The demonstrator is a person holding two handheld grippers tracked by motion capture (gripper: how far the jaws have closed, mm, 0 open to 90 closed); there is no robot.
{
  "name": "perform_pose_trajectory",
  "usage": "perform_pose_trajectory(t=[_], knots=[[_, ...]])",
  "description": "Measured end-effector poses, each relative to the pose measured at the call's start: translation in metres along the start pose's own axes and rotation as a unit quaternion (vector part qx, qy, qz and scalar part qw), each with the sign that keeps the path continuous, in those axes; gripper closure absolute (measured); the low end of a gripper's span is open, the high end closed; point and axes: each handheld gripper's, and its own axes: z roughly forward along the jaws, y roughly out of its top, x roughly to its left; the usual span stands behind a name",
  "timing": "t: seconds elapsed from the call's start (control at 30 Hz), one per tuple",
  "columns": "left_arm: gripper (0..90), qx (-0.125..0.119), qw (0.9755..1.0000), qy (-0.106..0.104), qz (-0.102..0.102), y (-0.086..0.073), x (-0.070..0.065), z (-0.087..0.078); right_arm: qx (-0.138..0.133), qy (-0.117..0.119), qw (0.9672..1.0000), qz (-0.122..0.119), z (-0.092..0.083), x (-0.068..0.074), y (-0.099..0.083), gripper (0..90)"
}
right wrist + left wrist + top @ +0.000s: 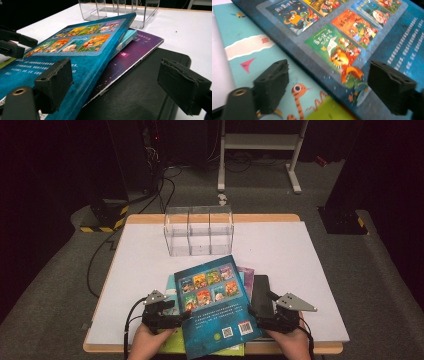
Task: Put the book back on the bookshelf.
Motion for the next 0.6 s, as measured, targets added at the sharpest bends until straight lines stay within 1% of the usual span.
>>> perform_pose_trajectory(t=[0.03,0.07,0.1,0.13,0.17,0.2,0.23,0.27,0.3,0.33,0.4,0.47,0.5,0.6], knots=[[24.0,0.002,0.9999,-0.007,0.008,0.002,-0.003,0.002,0.001,0.0,1.0,-0.001,0.0,0.001,0.0,12.4],[22.7,0.005,0.9999,0.004,0.014,0.003,-0.008,0.005,0.001,-0.001,1.0,-0.003,0.001,0.002,0.0,12.5],[19.6,0.004,0.9996,0.013,0.023,0.005,-0.011,0.006,0.0,0.001,1.0,-0.004,0.001,0.003,0.001,12.7],[18.8,0.002,0.9996,0.014,0.023,0.007,-0.013,0.008,-0.001,0.001,1.0,-0.006,0.001,0.004,0.001,12.8],[18.8,0.0,0.9997,0.013,0.022,0.008,-0.014,0.01,-0.002,0.001,1.0,-0.006,0.001,0.004,0.001,12.8],[19.1,-0.003,0.9996,0.008,0.026,0.01,-0.016,0.014,-0.005,0.003,1.0,-0.007,0.001,0.004,0.002,13.7],[19.2,-0.003,0.9996,0.008,0.026,0.01,-0.016,0.014,-0.005,0.003,1.0,-0.007,0.001,0.004,0.002,13.7],[19.6,-0.001,0.9996,0.007,0.029,0.013,-0.018,0.016,-0.01,0.0,0.9999,-0.004,0.0,0.001,0.001,14.7],[19.6,0.003,0.9995,0.005,0.03,0.015,-0.019,0.018,-0.01,0.0,0.9999,-0.004,0.0,0.001,0.001,14.7],[19.8,0.006,0.9994,0.005,0.034,0.019,-0.02,0.02,-0.01,0.002,1.0,0.0,0.0,0.0,0.001,15.1],[20.2,0.017,0.9989,-0.003,0.044,0.029,-0.022,0.027,-0.007,0.004,0.9999,0.011,-0.001,-0.006,0.002,16.6],[21.0,0.021,0.9984,-0.008,0.052,0.035,-0.022,0.032,-0.004,0.008,0.9998,0.018,-0.003,-0.01,0.002,19.9],[21.5,0.019,0.9986,-0.011,0.048,0.038,-0.022,0.035,-0.004,0.01,0.9998,0.019,-0.004,-0.011,0.002,21.2],[23.5,0.019,0.9983,-0.013,0.053,0.042,-0.021,0.038,0.004,0.02,0.9994,0.026,-0.004,-0.013,0.003,25.9]])
